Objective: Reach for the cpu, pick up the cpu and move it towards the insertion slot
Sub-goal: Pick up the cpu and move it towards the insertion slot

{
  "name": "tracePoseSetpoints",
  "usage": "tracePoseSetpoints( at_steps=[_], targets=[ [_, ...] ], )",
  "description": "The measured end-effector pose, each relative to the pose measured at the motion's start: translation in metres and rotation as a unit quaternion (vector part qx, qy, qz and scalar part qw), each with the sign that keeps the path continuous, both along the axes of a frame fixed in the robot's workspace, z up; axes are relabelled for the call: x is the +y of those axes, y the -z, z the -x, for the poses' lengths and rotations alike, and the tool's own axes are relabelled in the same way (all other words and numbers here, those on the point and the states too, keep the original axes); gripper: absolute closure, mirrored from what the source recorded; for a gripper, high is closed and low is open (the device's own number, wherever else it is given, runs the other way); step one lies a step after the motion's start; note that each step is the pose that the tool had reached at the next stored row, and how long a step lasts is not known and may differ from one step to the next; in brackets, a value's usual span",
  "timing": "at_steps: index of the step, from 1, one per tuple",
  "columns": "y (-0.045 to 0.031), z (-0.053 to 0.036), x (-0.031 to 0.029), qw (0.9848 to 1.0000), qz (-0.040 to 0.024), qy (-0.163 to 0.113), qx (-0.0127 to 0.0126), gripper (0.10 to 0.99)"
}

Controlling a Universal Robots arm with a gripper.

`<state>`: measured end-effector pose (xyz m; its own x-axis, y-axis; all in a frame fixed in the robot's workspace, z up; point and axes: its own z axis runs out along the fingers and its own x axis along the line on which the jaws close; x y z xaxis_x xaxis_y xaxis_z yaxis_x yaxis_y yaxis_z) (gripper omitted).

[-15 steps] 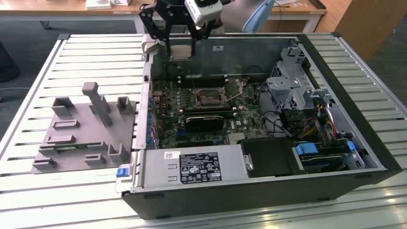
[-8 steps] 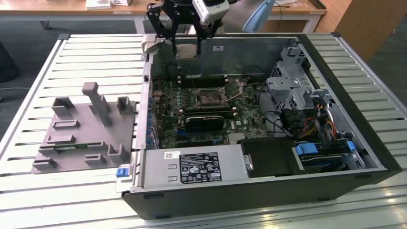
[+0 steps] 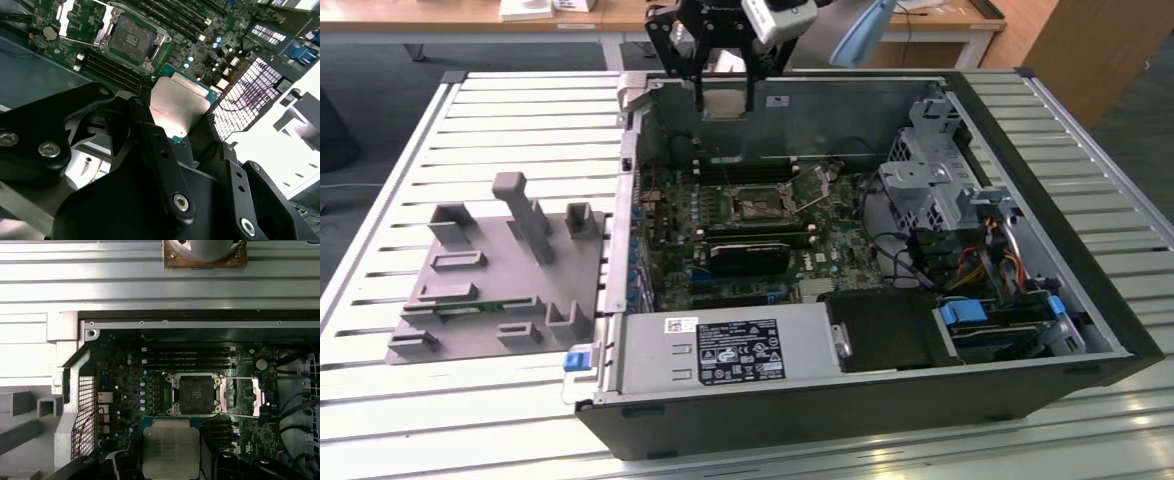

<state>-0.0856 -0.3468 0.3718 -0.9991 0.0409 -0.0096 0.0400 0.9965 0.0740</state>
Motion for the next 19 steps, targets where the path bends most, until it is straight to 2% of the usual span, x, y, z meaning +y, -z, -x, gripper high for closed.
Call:
tracePoseSetpoints(
  at_steps=[8, 19],
  targets=[
    [0.0041, -0.0207, 0.0092, 1.0, 0.0, 0.0, 0.0001, 0.541],
    [0.0057, -0.0407, 0.0144, 1.0, 0.0, 0.009, 0.0001, 0.541]
  ],
)
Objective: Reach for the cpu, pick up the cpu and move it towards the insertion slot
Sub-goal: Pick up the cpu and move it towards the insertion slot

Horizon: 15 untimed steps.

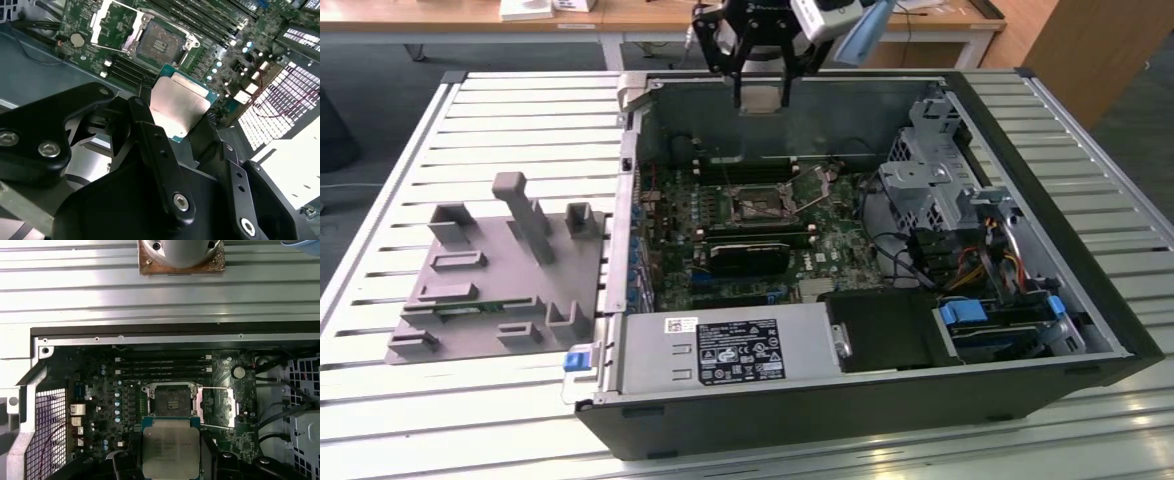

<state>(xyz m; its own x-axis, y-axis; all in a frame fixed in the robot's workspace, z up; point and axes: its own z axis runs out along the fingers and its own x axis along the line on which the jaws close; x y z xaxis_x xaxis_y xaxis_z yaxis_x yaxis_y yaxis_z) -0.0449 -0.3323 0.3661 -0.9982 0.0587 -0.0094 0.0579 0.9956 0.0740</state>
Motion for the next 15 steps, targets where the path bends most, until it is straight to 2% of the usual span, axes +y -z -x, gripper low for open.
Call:
tracePoseSetpoints(
  at_steps=[9, 15],
  targets=[
    [0.0012, -0.0128, 0.0065, 1.0, 0.0, 0.004, 0.0, 0.541],
    [0.0012, -0.0132, 0.0067, 1.0, 0.0, 0.004, 0.0, 0.541]
  ],
)
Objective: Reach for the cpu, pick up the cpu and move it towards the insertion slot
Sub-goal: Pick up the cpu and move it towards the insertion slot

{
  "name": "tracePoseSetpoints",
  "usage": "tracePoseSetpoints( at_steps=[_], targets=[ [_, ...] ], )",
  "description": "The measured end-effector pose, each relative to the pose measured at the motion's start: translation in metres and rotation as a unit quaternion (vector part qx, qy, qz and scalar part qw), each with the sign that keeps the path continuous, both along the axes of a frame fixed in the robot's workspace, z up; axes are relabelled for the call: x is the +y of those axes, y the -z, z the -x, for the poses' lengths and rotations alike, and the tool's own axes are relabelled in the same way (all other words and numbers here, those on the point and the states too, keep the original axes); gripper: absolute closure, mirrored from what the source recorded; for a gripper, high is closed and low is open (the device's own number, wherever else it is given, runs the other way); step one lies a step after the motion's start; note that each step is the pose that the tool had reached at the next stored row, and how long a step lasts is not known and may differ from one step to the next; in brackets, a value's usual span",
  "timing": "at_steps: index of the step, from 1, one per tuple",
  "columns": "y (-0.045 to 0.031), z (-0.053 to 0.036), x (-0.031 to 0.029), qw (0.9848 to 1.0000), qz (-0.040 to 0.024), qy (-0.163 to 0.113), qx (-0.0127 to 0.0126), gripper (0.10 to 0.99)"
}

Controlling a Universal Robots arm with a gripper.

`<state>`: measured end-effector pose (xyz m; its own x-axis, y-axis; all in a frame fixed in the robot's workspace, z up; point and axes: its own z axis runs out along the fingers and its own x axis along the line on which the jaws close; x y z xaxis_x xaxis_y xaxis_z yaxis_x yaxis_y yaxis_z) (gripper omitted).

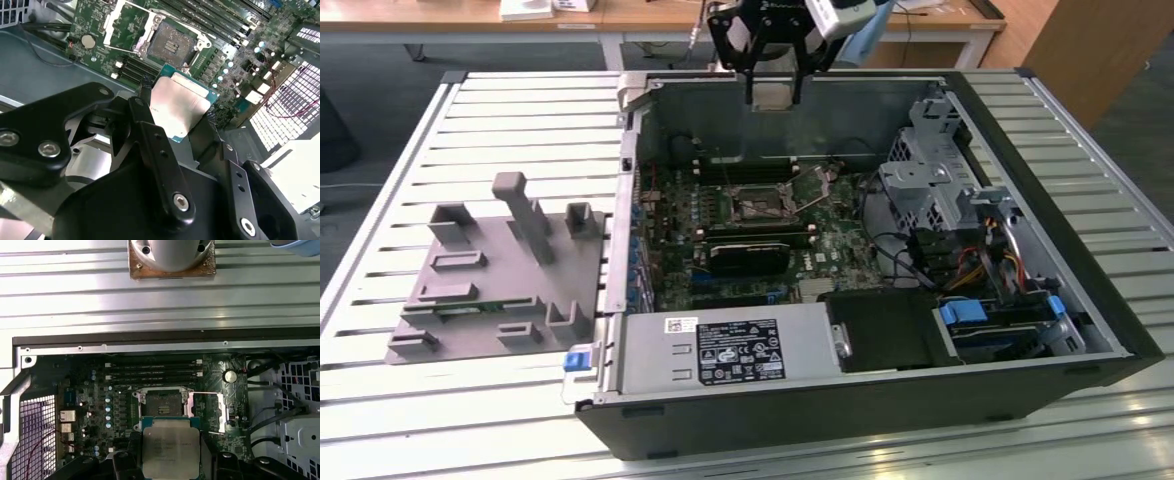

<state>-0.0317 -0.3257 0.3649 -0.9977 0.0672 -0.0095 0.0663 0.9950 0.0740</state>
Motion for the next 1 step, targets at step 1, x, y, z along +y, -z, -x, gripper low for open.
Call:
tracePoseSetpoints(
  at_steps=[1],
  targets=[
    [0.0, 0.0, 0.0, 1.0, 0.0, 0.0, 0.0, 0.541]
  ],
)
